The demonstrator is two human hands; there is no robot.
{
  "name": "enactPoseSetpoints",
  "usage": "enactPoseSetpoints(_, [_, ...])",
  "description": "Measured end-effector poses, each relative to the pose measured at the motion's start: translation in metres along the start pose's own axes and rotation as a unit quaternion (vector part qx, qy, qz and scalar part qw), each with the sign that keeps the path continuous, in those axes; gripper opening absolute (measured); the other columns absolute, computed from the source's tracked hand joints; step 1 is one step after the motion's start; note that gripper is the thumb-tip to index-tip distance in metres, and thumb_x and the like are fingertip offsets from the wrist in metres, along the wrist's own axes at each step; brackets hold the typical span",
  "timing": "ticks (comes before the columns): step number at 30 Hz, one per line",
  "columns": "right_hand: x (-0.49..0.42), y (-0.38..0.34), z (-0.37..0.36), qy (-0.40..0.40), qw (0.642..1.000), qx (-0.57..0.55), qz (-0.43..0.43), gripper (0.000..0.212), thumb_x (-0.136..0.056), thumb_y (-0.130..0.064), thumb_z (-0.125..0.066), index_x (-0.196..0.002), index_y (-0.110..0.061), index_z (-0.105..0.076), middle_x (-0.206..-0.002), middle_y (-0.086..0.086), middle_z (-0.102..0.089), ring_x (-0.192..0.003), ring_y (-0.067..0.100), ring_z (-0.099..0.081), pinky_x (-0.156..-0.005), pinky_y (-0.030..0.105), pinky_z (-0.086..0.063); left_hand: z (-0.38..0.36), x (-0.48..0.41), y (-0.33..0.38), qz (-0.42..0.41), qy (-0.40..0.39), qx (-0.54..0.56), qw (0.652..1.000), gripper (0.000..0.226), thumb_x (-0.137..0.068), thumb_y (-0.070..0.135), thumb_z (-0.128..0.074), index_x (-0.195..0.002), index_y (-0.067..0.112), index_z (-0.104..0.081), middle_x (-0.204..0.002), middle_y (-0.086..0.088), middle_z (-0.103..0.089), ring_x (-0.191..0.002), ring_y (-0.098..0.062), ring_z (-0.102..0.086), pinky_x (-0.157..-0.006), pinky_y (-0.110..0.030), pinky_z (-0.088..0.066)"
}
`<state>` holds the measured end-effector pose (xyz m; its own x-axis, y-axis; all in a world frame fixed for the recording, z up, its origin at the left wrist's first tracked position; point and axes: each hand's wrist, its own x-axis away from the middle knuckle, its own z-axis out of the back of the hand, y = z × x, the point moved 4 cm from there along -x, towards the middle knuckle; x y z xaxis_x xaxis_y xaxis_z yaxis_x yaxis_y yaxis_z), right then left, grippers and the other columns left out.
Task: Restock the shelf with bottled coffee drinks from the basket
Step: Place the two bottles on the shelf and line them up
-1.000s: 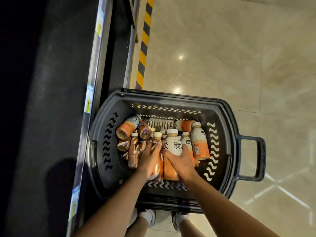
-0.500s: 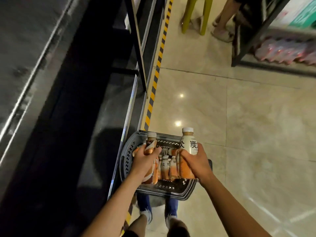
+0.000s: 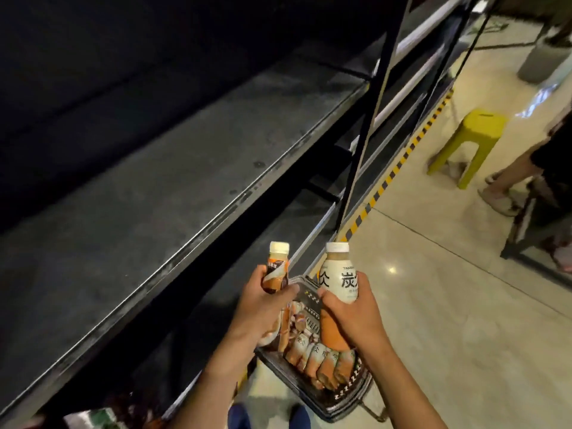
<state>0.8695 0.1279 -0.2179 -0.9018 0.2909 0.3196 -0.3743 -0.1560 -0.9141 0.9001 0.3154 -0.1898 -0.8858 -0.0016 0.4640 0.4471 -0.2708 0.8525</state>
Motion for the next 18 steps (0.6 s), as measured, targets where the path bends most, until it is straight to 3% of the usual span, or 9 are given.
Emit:
enactPoseSetpoints(3, [0.018,-0.043,-0.028,-0.053,0.997,0.009,0.061,0.053,-0.071,-0.035,-0.084,-0.112,-0.038,-0.05,-0.099,-0.007,-0.068,-0.084,0.009,-0.068,-0.072,0.032,-0.056,0.049,0.039,0.013,-0.019,0.062,0.005,0.998,0.023,-0.079,0.026,-0.077,-0.094,0.018,-0.061,-0.088,-0.005,-0.068,-0.079,-0.014,-0.066,-0.071,-0.029,-0.052])
enactPoseSetpoints(6, [0.049,-0.08,-0.061,-0.111,0.987,0.018,0.112,0.052,-0.076,-0.03,-0.083,-0.117,-0.036,-0.051,-0.098,-0.007,-0.068,-0.084,0.009,-0.068,-0.072,0.035,-0.059,0.099,0.086,0.014,-0.038,0.138,0.029,0.989,0.022,-0.08,0.023,-0.077,-0.093,0.015,-0.061,-0.087,-0.006,-0.068,-0.079,-0.016,-0.065,-0.073,-0.029,-0.051])
enactPoseSetpoints(11, [0.129,-0.133,-0.131,-0.208,0.961,0.019,0.183,0.051,-0.075,-0.028,-0.083,-0.114,-0.036,-0.052,-0.09,-0.01,-0.067,-0.075,0.001,-0.065,-0.064,0.024,-0.05,0.182,0.186,-0.004,-0.082,0.259,0.101,0.957,0.016,-0.082,0.022,-0.075,-0.089,0.021,-0.061,-0.081,0.002,-0.069,-0.081,-0.02,-0.068,-0.076,-0.032,-0.054])
enactPoseSetpoints(14, [0.19,-0.151,-0.177,-0.28,0.935,0.023,0.217,0.048,-0.077,-0.02,-0.081,-0.11,-0.037,-0.052,-0.089,-0.014,-0.067,-0.077,-0.002,-0.065,-0.064,0.021,-0.048,0.228,0.25,-0.023,-0.108,0.325,0.136,0.93,0.015,-0.082,0.026,-0.075,-0.086,0.027,-0.06,-0.084,-0.003,-0.069,-0.084,-0.026,-0.069,-0.081,-0.043,-0.056])
enactPoseSetpoints(18, [0.29,-0.163,-0.236,-0.369,0.895,0.022,0.248,0.052,-0.078,-0.02,-0.08,-0.117,-0.036,-0.049,-0.097,-0.011,-0.065,-0.083,-0.005,-0.064,-0.063,0.018,-0.049,0.281,0.342,-0.061,-0.109,0.408,0.184,0.887,0.017,-0.079,0.034,-0.077,-0.087,0.039,-0.063,-0.085,0.008,-0.071,-0.085,-0.017,-0.07,-0.084,-0.046,-0.057])
